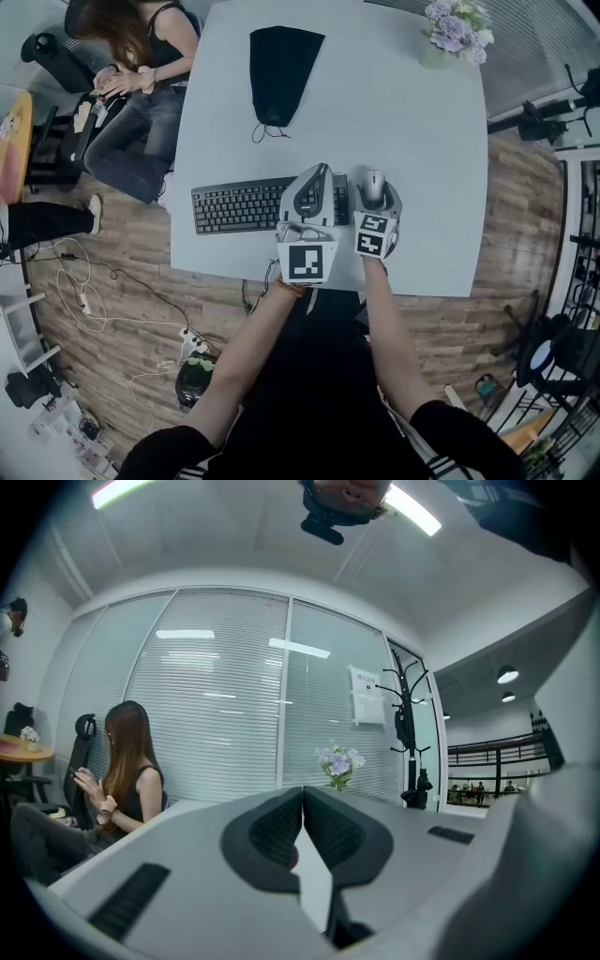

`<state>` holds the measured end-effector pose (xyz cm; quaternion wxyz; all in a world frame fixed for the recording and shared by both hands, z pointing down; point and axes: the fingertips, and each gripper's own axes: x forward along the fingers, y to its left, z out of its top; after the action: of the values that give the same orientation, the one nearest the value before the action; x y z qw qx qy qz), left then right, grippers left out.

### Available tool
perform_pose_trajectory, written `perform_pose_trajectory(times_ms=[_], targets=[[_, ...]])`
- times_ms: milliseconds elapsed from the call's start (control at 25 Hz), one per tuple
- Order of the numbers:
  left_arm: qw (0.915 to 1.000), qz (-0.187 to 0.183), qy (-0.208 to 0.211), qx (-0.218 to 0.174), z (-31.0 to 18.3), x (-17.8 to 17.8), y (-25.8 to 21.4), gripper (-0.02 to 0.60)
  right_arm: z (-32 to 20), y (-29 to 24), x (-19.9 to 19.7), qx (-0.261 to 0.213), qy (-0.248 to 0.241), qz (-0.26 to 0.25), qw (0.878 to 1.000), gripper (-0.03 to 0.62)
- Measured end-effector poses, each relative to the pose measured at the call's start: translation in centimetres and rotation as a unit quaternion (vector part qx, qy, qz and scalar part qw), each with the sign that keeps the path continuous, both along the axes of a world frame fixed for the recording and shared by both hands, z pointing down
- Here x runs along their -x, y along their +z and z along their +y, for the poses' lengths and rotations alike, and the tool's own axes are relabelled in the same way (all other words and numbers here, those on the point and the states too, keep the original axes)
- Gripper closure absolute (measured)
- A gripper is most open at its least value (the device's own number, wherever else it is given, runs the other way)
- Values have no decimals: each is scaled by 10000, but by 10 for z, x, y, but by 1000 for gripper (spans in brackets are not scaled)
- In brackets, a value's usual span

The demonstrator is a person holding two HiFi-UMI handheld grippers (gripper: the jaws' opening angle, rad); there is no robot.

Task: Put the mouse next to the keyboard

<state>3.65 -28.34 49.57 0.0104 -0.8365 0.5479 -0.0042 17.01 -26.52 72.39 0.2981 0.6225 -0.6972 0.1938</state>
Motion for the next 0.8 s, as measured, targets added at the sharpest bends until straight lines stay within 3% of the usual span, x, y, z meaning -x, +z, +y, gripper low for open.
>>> perform_pose_trajectory(times_ms=[80, 360, 520, 680, 800], targets=[[9999, -116, 57, -30, 0, -1, -1, 569, 1, 6, -1, 71, 2, -21, 10000, 299], [9990, 416, -115, 115, -4, 2, -8, 569, 3, 21, 1, 331, -24, -106, 9994, 299], [9995, 296, -77, 128, -4, 4, -9, 569, 4, 25, 4, 419, -42, -113, 9990, 299], [9983, 540, -159, 150, -6, 10, -12, 569, 6, 38, 4, 569, -103, -81, 9983, 299], [9983, 512, -165, 222, -4, 11, -8, 569, 7, 42, 2, 644, -94, -85, 9978, 299]])
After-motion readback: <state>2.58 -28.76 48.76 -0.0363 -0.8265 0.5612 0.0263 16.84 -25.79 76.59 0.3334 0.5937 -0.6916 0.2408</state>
